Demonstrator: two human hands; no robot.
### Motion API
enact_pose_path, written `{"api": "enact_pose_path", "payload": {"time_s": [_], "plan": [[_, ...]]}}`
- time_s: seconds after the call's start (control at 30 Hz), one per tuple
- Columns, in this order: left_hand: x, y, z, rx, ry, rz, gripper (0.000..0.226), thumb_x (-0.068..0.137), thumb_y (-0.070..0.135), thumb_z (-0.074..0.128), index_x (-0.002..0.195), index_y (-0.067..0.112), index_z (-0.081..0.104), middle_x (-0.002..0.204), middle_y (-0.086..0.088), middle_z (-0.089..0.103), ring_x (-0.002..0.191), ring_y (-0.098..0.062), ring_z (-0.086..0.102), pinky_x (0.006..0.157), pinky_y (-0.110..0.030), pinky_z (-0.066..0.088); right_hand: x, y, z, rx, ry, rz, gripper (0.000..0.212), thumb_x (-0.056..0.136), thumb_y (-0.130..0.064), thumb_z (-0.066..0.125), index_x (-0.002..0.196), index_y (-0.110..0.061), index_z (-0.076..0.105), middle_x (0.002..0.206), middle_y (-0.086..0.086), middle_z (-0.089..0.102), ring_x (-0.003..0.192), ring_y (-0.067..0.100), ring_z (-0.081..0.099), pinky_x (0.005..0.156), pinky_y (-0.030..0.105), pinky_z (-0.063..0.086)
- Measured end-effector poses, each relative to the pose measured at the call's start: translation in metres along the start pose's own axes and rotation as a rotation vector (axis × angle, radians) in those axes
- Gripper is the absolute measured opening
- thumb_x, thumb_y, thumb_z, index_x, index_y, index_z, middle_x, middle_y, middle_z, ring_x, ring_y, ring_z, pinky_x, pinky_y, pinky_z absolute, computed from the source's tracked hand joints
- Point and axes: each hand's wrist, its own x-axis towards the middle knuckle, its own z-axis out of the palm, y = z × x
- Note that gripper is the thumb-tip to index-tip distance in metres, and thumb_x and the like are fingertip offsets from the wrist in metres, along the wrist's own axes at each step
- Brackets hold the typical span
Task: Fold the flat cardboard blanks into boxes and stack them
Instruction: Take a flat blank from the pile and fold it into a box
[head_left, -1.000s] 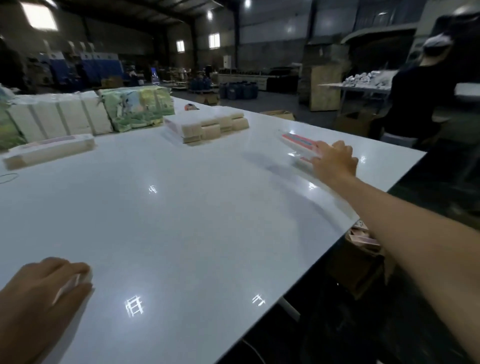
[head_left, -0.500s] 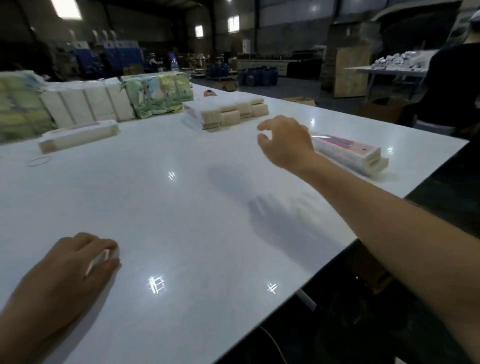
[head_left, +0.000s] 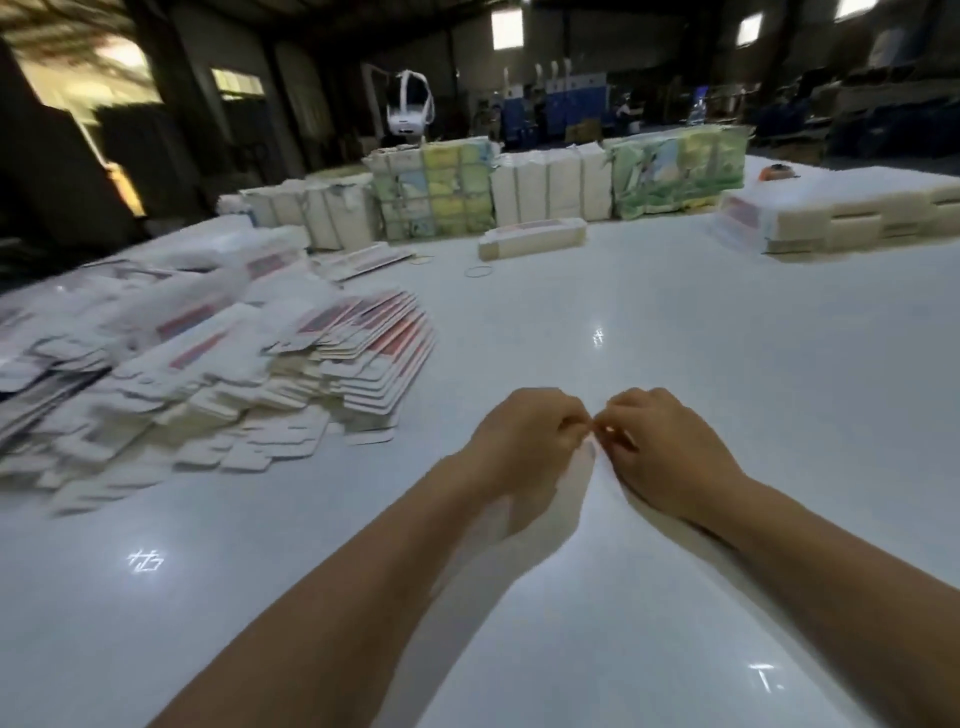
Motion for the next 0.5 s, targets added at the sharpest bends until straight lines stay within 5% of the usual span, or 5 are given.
{"api": "enact_pose_path", "payload": {"time_s": [0.13, 0.23, 0.4, 0.5], "plan": [[0.041, -0.062, -0.054, 0.117, 0.091, -0.175, 0.024, 0.09, 0.021, 0.053, 0.107, 0.013, 0.067, 0.113, -0.006, 0.065, 0.106, -0.024, 0.057, 0.089, -0.031, 0.043, -0.001, -0.001, 0.004, -0.034, 0.041, 0.016, 0.025, 0.094, -0.022, 0.048, 0.11, -0.021, 0.068, 0.118, -0.005, 0.06, 0.106, 0.019, 0.049, 0.082, 0.032, 0.042], [0.053, -0.137, -0.093, 0.372, 0.163, -0.491, 0.035, 0.091, 0.026, 0.047, 0.122, 0.011, 0.055, 0.128, -0.013, 0.052, 0.118, -0.03, 0.046, 0.094, -0.036, 0.038, 0.0, -0.001, 0.006, -0.03, 0.07, 0.012, 0.021, 0.093, -0.021, 0.051, 0.104, -0.02, 0.069, 0.111, -0.006, 0.062, 0.1, 0.018, 0.049, 0.076, 0.03, 0.039], [0.047, -0.235, -0.129, 0.424, 0.055, -1.002, 0.081, 0.086, 0.065, 0.039, 0.144, 0.009, 0.028, 0.152, -0.016, 0.022, 0.139, -0.036, 0.016, 0.11, -0.051, 0.016, 0.004, -0.005, 0.006, -0.023, 0.068, 0.027, 0.014, 0.087, -0.016, 0.057, 0.095, -0.019, 0.069, 0.101, -0.005, 0.062, 0.09, 0.019, 0.05, 0.07, 0.032, 0.035], [0.052, -0.245, -0.129, 0.382, 0.059, -0.963, 0.072, 0.087, 0.062, 0.041, 0.134, 0.007, 0.043, 0.139, -0.019, 0.043, 0.122, -0.036, 0.043, 0.098, -0.043, 0.037, 0.005, -0.005, 0.003, -0.025, 0.055, 0.025, 0.013, 0.086, -0.015, 0.059, 0.095, -0.018, 0.069, 0.101, -0.003, 0.061, 0.09, 0.021, 0.05, 0.071, 0.032, 0.034]]}}
